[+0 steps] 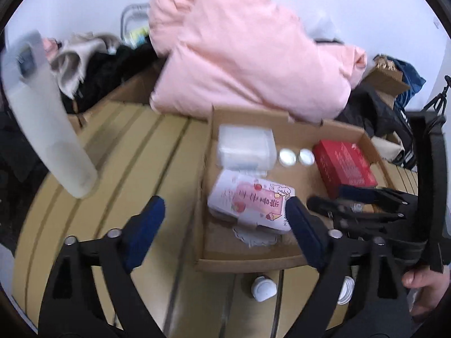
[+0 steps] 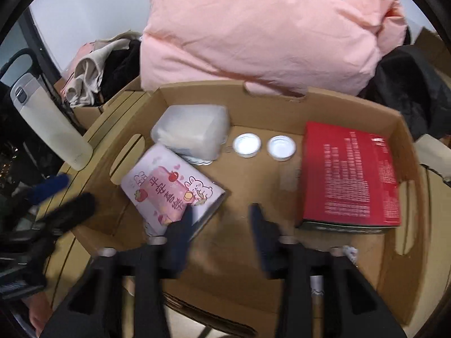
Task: Organize objects
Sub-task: 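Carry the pink snack pack into the cardboard tray and open the left gripper, then move the left gripper back over the table toward the white lid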
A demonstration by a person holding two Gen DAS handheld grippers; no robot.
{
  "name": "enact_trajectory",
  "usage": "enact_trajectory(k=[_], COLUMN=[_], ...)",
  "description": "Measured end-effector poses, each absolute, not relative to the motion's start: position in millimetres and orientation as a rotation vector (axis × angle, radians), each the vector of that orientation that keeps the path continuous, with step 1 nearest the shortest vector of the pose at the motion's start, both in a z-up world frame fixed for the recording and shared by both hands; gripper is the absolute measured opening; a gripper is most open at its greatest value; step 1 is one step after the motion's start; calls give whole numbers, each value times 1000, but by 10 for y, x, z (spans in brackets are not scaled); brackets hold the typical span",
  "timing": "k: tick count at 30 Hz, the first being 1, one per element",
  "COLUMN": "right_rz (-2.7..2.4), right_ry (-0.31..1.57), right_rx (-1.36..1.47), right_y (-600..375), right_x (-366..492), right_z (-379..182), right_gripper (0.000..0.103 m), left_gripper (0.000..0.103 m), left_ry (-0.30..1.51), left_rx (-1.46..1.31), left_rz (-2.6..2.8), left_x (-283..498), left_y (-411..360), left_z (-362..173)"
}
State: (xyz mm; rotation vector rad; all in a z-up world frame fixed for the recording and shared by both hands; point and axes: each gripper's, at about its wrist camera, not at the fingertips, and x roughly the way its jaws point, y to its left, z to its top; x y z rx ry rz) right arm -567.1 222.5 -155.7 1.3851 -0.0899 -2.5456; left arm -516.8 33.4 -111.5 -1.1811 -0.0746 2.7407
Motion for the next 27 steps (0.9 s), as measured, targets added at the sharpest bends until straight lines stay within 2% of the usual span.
enact_trajectory(k=[1,2,4,8,12,16,24,27], right_rz=[-2569,-2599,-2657,-2749,-2810,-2817,-2819,-2855], right_ry=[-89,-90,-91,-79,-57,-70,33,-31], right_rx=[1379,1357,1305,1249,1187,1157,1081,1039], right_y=[2269,2329,2491,2801,3008,3129,3070,2989], right_x=[-5644,-5602,-5473,-5141,-4552,-3753,-1878,-1261], right_z=[-1519,-1454,-1265,-856,-409,-160,24,-37], right_gripper=[97,103,103,103,103,103,103,103], left_gripper=[87,87,87,98,103,103,103,103], left_ry=[-69,-62,-69,-97,-75,4,101,106], left_rx=[-1171,-1168,-1154,-1098,-1031,-956,-975,-996], left_rz=[2751,2760,2777,2819,2848,2841,2829,2845], left_x=[-5145,-5127,-5036,-4698,-4012,-3284,-1749,-1306], left_y=[320,302,240,94,11,-18,-203,-262], left_z=[-1055,-990,-810,-421,-12,221,179,29])
